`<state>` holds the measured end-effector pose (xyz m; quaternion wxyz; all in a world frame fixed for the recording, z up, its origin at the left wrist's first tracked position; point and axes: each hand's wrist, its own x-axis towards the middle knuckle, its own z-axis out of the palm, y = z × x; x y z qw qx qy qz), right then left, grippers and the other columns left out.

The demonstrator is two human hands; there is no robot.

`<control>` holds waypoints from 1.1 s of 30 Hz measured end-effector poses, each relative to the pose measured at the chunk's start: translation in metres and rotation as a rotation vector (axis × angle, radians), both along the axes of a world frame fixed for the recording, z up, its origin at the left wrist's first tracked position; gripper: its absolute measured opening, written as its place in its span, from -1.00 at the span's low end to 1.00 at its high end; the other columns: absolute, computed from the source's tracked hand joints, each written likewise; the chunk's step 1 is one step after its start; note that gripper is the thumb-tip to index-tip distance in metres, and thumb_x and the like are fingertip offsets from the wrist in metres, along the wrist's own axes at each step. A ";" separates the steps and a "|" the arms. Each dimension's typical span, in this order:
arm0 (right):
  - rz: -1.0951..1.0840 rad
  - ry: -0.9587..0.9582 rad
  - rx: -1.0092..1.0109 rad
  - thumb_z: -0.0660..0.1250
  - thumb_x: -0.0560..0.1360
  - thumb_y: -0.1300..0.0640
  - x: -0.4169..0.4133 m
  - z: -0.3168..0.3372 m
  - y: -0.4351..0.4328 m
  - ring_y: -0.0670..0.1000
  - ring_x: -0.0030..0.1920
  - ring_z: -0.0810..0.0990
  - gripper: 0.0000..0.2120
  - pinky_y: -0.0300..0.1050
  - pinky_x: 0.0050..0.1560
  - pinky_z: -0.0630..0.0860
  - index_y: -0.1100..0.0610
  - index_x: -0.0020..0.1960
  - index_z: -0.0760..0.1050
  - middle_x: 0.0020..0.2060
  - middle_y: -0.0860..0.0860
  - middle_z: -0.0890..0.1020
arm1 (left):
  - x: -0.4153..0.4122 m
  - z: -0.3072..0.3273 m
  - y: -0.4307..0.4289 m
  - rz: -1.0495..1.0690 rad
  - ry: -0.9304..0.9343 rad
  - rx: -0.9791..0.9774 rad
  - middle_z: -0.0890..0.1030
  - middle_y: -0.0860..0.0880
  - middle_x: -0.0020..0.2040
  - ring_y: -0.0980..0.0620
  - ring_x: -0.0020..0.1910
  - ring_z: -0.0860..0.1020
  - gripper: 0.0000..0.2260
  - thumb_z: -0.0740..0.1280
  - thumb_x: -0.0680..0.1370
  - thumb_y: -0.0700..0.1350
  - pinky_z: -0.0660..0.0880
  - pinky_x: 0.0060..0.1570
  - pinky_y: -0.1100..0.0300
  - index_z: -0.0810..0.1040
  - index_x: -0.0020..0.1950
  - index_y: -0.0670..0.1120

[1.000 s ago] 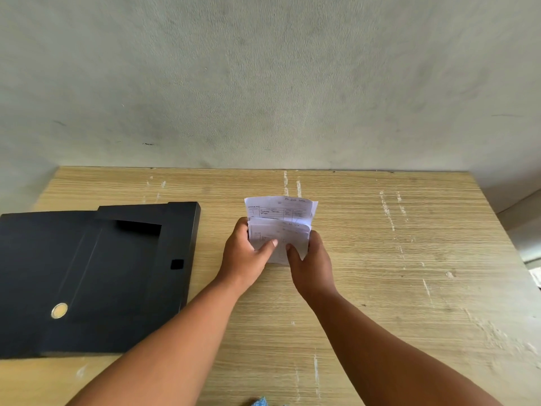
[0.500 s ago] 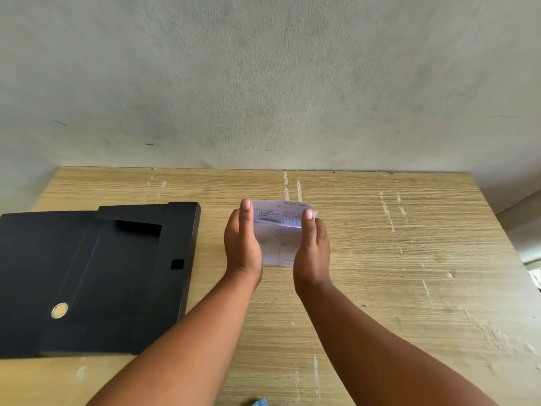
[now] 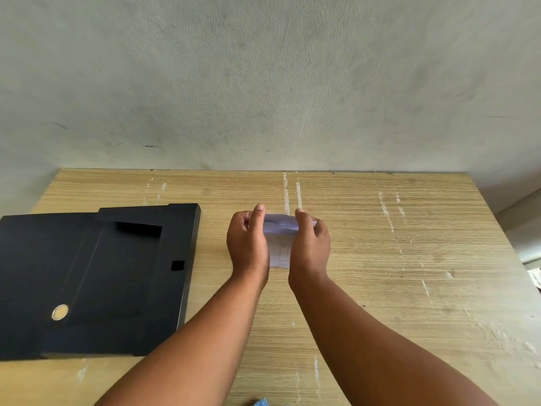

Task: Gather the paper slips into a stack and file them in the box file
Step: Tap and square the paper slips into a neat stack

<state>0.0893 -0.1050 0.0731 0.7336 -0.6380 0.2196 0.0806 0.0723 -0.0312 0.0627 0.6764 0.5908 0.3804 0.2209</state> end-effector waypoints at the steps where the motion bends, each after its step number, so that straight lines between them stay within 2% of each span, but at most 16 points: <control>1: 0.007 0.002 -0.007 0.32 0.55 -0.04 0.000 -0.001 0.000 -0.03 -0.21 0.51 -0.74 -0.11 -0.12 0.43 0.18 -0.02 0.52 -0.21 -0.03 0.56 | 0.000 -0.002 0.001 0.002 0.008 0.007 0.50 -0.01 -0.24 0.07 -0.27 0.42 -0.74 0.35 0.61 0.02 0.36 -0.21 0.15 0.48 -0.18 -0.11; 5: 0.048 -0.019 -0.064 0.25 0.61 -0.03 0.001 -0.011 -0.001 -0.01 -0.16 0.46 -0.79 -0.11 -0.11 0.39 0.10 -0.08 0.47 -0.18 -0.02 0.52 | -0.002 -0.007 0.001 -0.026 0.030 0.028 0.51 0.02 -0.25 0.08 -0.29 0.43 -0.81 0.32 0.63 -0.05 0.36 -0.22 0.16 0.51 -0.15 -0.08; 7: 0.102 -0.046 -0.082 0.20 0.64 -0.06 -0.001 -0.015 -0.004 -0.02 -0.14 0.49 -0.77 -0.11 -0.10 0.42 0.10 -0.01 0.47 -0.15 -0.05 0.54 | -0.004 -0.008 0.001 -0.070 0.035 0.057 0.52 0.03 -0.23 0.09 -0.27 0.44 -0.79 0.29 0.65 0.00 0.37 -0.21 0.17 0.52 -0.10 -0.10; 10: 0.280 -0.098 -0.080 0.20 0.62 -0.13 -0.008 -0.019 -0.015 -0.04 0.00 0.59 -0.70 -0.05 0.03 0.53 0.06 0.19 0.43 0.01 -0.04 0.60 | -0.012 -0.013 0.007 -0.217 -0.004 0.040 0.61 -0.01 -0.06 0.05 -0.09 0.56 -0.72 0.30 0.56 0.17 0.47 -0.06 0.14 0.53 0.03 -0.04; 11: 0.336 -0.124 -0.082 0.23 0.58 -0.11 -0.009 -0.024 -0.020 -0.03 0.06 0.60 -0.67 -0.04 0.07 0.54 0.06 0.23 0.40 0.06 -0.03 0.61 | -0.016 -0.015 0.011 -0.287 -0.029 0.018 0.63 -0.02 -0.01 0.04 -0.02 0.59 -0.69 0.31 0.52 0.16 0.51 0.01 0.13 0.53 0.09 -0.04; 13: 0.434 -0.167 -0.170 0.27 0.54 0.05 -0.010 -0.032 -0.028 -0.01 0.09 0.61 -0.68 -0.05 0.07 0.56 0.09 0.25 0.36 0.09 0.00 0.61 | -0.021 -0.021 0.016 -0.422 -0.061 -0.011 0.67 -0.07 0.04 -0.01 0.04 0.62 -0.68 0.33 0.48 0.03 0.52 0.09 0.08 0.50 0.17 -0.09; 15: 0.526 -0.198 -0.373 0.24 0.55 0.22 -0.010 -0.040 -0.033 0.06 -0.03 0.61 -0.73 -0.05 -0.10 0.53 0.11 0.23 0.33 0.00 0.00 0.62 | -0.024 -0.026 0.019 -0.492 0.002 0.080 0.68 -0.13 0.03 -0.02 -0.02 0.63 -0.73 0.34 0.47 -0.11 0.53 0.05 0.11 0.47 0.16 -0.07; 16: 0.561 -0.218 -0.481 0.21 0.57 0.24 -0.010 -0.043 -0.035 0.08 -0.09 0.60 -0.75 -0.07 -0.19 0.47 0.12 0.23 0.33 -0.05 0.00 0.62 | -0.024 -0.027 0.019 -0.503 0.073 0.173 0.67 -0.12 -0.01 0.02 -0.10 0.61 -0.77 0.33 0.49 -0.17 0.53 -0.03 0.24 0.46 0.13 -0.04; 18: 0.581 -0.260 -0.636 0.16 0.62 0.23 -0.010 -0.047 -0.037 0.08 -0.14 0.58 -0.78 -0.12 -0.23 0.38 0.14 0.25 0.34 -0.10 -0.01 0.61 | -0.023 -0.028 0.018 -0.466 0.209 0.395 0.61 -0.01 -0.12 0.09 -0.21 0.55 -0.83 0.29 0.56 -0.25 0.42 -0.27 0.40 0.44 0.09 -0.02; 20: 0.569 -0.303 -0.702 0.16 0.63 0.20 -0.010 -0.047 -0.038 0.06 -0.20 0.57 -0.84 -0.12 -0.27 0.36 0.12 0.21 0.37 -0.16 -0.04 0.60 | -0.022 -0.028 0.018 -0.388 0.226 0.496 0.60 0.02 -0.14 0.05 -0.19 0.55 -0.90 0.28 0.61 -0.25 0.37 -0.30 0.38 0.47 0.09 -0.08; 22: 0.554 -0.350 -0.709 0.19 0.62 0.19 -0.010 -0.045 -0.038 -0.02 -0.31 0.52 -0.94 -0.12 -0.38 0.33 0.06 0.07 0.36 -0.28 -0.12 0.55 | -0.021 -0.028 0.020 -0.326 0.196 0.514 0.63 0.00 -0.08 0.04 -0.13 0.57 -0.90 0.30 0.62 -0.25 0.40 -0.23 0.38 0.49 0.10 -0.10; 23: 0.539 -0.355 -0.699 0.22 0.61 0.18 -0.009 -0.045 -0.039 -0.09 -0.33 0.51 -0.92 -0.16 -0.40 0.33 0.02 0.03 0.35 -0.30 -0.16 0.54 | -0.020 -0.027 0.020 -0.301 0.184 0.498 0.63 0.00 -0.07 0.06 -0.12 0.58 -0.90 0.30 0.62 -0.25 0.40 -0.21 0.38 0.48 0.09 -0.09; 25: 0.530 -0.310 -0.676 0.23 0.61 0.18 -0.008 -0.049 -0.041 -0.15 -0.27 0.54 -0.91 -0.21 -0.35 0.42 -0.01 0.04 0.37 -0.26 -0.20 0.55 | -0.020 -0.026 0.021 -0.262 0.171 0.450 0.62 0.04 -0.06 0.11 -0.12 0.57 -0.87 0.31 0.62 -0.24 0.40 -0.19 0.38 0.45 0.09 -0.03; 29: 0.607 -0.142 -0.751 0.23 0.58 0.18 -0.012 -0.062 -0.049 0.05 -0.15 0.59 -0.89 -0.02 -0.17 0.55 0.11 0.09 0.46 -0.15 -0.06 0.62 | -0.028 -0.039 0.019 -0.385 0.211 0.350 0.66 0.00 -0.03 0.06 -0.09 0.62 -0.83 0.35 0.60 -0.19 0.43 -0.20 0.26 0.43 0.13 -0.04; 33: 0.591 -0.125 -0.737 0.24 0.56 0.20 -0.015 -0.067 -0.051 0.02 -0.21 0.54 -0.93 -0.08 -0.25 0.45 0.14 0.03 0.46 -0.22 -0.07 0.57 | -0.034 -0.049 0.015 -0.430 0.304 0.418 0.62 -0.01 -0.08 -0.02 -0.11 0.59 -0.88 0.34 0.60 -0.19 0.43 -0.25 0.22 0.44 0.09 -0.11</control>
